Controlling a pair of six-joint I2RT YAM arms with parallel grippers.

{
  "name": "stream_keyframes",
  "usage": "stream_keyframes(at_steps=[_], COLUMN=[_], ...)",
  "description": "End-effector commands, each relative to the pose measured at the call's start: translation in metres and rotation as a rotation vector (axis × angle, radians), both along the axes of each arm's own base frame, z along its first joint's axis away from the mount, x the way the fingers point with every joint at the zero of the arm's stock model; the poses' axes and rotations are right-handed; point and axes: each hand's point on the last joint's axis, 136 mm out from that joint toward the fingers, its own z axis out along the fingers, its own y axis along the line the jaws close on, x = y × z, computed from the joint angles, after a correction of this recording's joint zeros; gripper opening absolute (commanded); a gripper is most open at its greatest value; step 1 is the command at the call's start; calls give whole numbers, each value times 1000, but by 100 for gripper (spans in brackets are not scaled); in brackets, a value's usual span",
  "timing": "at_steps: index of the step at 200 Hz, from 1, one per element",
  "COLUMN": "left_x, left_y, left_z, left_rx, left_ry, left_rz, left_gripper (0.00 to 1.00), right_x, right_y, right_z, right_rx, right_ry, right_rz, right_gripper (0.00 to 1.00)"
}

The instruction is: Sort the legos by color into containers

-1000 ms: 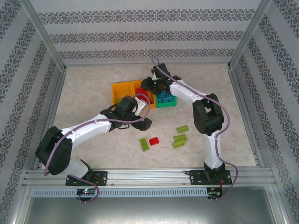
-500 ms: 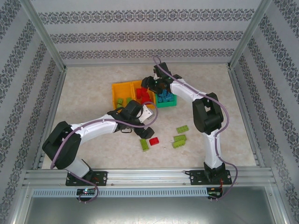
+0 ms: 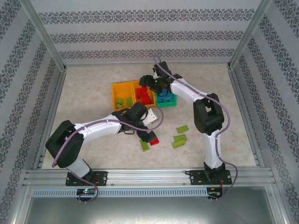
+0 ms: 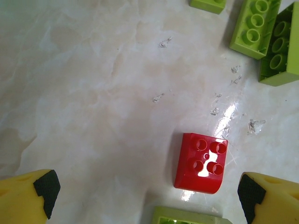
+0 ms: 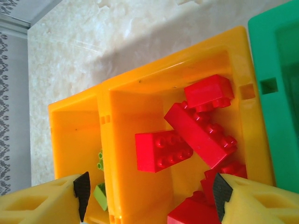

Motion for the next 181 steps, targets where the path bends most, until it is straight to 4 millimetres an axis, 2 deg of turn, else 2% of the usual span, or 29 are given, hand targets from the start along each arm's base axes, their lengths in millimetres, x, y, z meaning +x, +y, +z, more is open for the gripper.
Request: stream_keyframes(at_steps=[1,54,91,134,181], left_x=[-9,-20,-29,-32,-33], left_y=[-3,-11,-20,-28,-30], left_z=[-4,-10,-22,-37,-57], left_rx=[48,57,105,156,257], left_ry=[-10,3,6,12,16], left_rz=[-71,-130,-170,-164,-185], left_gripper=[100,99,97,92,86], right_x=[-8,-18,-23,-33,-48], right_y=[-1,-21,-50,-92,-140], right_z=[44,66,70,64,48], right_rx=[37,41,27,12,-2], right_ry=[-87,-132,-142,-129,-99], right_rz=[36,22,-33,-101,-183], right_gripper=[74,77,78,79,80])
